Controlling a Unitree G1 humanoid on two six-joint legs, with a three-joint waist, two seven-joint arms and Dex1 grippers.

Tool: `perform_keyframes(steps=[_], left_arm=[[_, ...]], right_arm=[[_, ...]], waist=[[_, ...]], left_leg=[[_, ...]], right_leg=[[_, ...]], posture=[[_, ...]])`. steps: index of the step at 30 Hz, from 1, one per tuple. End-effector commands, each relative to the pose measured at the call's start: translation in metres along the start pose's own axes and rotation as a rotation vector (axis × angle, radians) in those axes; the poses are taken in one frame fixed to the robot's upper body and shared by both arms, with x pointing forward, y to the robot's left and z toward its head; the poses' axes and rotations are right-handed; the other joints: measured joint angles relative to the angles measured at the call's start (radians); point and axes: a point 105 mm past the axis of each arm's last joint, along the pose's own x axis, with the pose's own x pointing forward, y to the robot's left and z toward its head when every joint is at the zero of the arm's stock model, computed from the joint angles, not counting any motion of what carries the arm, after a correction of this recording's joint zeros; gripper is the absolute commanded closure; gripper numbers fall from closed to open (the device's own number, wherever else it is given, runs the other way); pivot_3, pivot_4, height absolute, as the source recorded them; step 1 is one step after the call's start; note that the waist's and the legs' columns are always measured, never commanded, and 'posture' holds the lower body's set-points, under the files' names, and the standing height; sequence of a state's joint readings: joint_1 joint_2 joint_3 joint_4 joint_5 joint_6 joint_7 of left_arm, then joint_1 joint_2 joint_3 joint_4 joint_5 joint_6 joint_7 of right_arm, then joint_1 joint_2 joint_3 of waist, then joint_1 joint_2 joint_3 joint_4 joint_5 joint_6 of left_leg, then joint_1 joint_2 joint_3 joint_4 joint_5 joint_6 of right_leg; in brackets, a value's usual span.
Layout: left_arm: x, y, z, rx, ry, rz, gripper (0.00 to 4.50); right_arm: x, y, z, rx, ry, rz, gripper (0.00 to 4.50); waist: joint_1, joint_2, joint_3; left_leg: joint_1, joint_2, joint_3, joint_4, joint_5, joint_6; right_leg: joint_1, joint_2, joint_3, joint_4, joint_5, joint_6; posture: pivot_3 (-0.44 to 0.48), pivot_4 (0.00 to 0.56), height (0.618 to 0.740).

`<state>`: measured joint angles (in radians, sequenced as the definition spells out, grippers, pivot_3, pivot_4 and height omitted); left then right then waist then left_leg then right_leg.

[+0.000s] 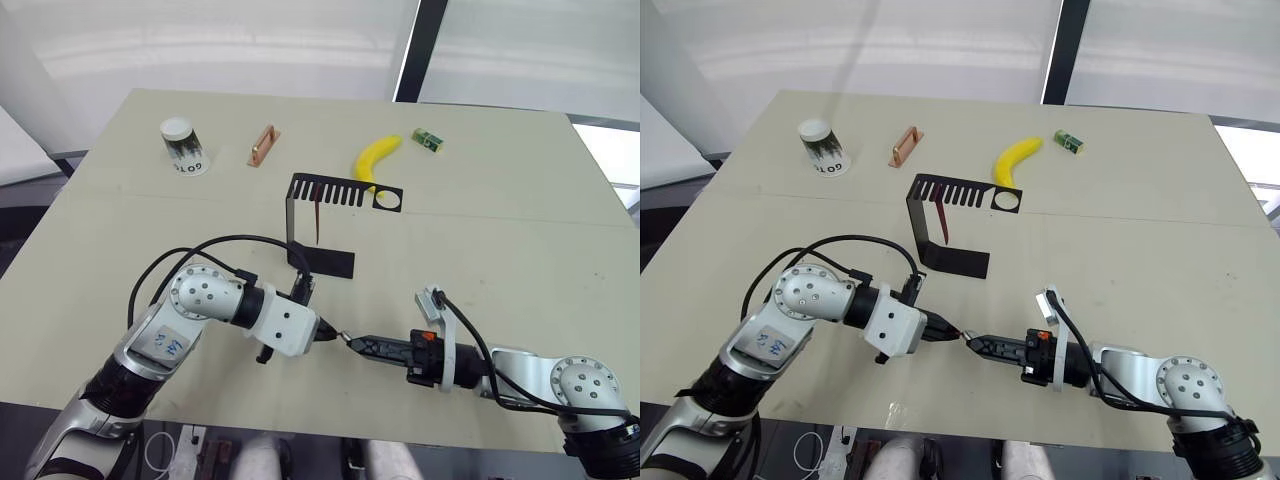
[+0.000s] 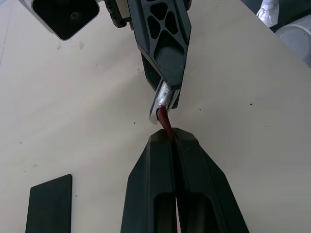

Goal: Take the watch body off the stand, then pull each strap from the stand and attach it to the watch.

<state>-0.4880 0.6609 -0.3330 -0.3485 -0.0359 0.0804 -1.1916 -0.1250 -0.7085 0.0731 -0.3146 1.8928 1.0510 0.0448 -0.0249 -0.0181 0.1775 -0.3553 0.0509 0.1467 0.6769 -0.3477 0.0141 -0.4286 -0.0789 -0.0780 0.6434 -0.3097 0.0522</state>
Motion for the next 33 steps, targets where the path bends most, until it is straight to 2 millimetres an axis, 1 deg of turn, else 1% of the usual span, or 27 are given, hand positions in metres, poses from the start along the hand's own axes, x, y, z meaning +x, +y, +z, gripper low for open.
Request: perform_keyframes(steps=[1, 5, 11, 28, 33], left_arm=[[0.004, 0.002, 0.013, 0.058, -0.035, -0.008, 4.5], [0.004, 0.005, 0.014, 0.076, -0.03, -0.012, 4.5], [0.006, 0.004, 0.016, 0.088, -0.037, -0.035, 4.5], [0.012, 0.009, 0.01, 0.076, -0.01, -0.033, 4.5], [0.014, 0.01, 0.011, 0.072, -0.011, -0.029, 4.5]], right_arm=[[0.004, 0.023, -0.003, -0.032, 0.025, 0.107, 2.98], [0.004, 0.023, -0.003, -0.032, 0.028, 0.107, 2.98], [0.005, 0.024, -0.003, -0.033, 0.025, 0.108, 2.98], [0.006, 0.027, -0.006, -0.047, 0.053, 0.115, 2.98], [0.007, 0.027, -0.007, -0.05, 0.057, 0.118, 2.98]], waist=[[0.0, 0.0, 0.0], [0.001, 0.0, 0.0], [0.0, 0.0, 0.0], [0.0, 0.0, 0.0], [0.0, 0.0, 0.0]], left_leg=[[0.0, 0.0, 0.0, 0.0, 0.0, 0.0], [0.0, 0.0, 0.0, 0.0, 0.0, 0.0], [0.0, 0.0, 0.0, 0.0, 0.0, 0.0], [0.0, 0.0, 0.0, 0.0, 0.0, 0.0], [0.0, 0.0, 0.0, 0.0, 0.0, 0.0]], right_leg=[[0.0, 0.0, 0.0, 0.0, 0.0, 0.0], [0.0, 0.0, 0.0, 0.0, 0.0, 0.0], [0.0, 0.0, 0.0, 0.0, 0.0, 0.0], [0.0, 0.0, 0.0, 0.0, 0.0, 0.0], [0.0, 0.0, 0.0, 0.0, 0.0, 0.0]], posture=[[0.0, 0.15, 0.725], [0.0, 0.15, 0.725], [0.0, 0.15, 0.725], [0.0, 0.15, 0.725], [0.0, 0.15, 0.725]])
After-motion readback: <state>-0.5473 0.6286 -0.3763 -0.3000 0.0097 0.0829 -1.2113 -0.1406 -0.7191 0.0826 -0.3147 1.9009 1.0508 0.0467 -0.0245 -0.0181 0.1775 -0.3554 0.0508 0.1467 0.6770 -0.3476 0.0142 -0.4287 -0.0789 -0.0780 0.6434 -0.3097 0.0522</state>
